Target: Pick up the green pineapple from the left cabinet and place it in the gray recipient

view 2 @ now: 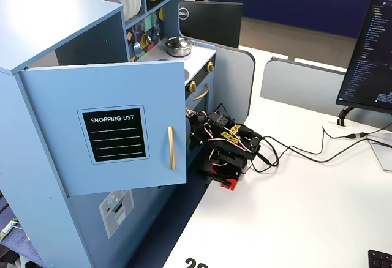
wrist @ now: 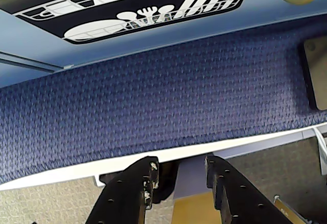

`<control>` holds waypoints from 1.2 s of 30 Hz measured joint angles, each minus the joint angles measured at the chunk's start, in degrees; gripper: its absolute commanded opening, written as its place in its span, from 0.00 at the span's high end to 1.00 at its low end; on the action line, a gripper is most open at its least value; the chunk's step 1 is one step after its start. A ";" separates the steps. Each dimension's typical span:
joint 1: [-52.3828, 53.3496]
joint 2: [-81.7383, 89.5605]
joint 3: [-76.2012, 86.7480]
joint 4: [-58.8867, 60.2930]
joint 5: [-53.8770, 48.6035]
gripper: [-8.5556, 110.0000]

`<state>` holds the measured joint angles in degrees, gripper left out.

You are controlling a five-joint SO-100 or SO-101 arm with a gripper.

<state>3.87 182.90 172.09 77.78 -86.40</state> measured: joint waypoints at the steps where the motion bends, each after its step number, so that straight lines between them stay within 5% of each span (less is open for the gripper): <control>1: 0.00 0.00 0.00 0.00 0.00 0.93; 8: -10.28 0.09 -0.09 -0.18 8.44 0.93; 14: -14.06 0.09 -0.53 -0.18 4.48 0.93; 20: -36.91 -7.38 -17.84 -1.93 6.15 0.93; 23: -49.57 -10.46 -28.74 -7.21 2.37 0.85; 28: -52.29 -16.08 -38.50 -21.09 -1.23 0.66; 36: -51.77 -24.61 -41.48 -52.47 -5.27 0.63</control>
<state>-47.90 158.29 130.61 25.31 -91.67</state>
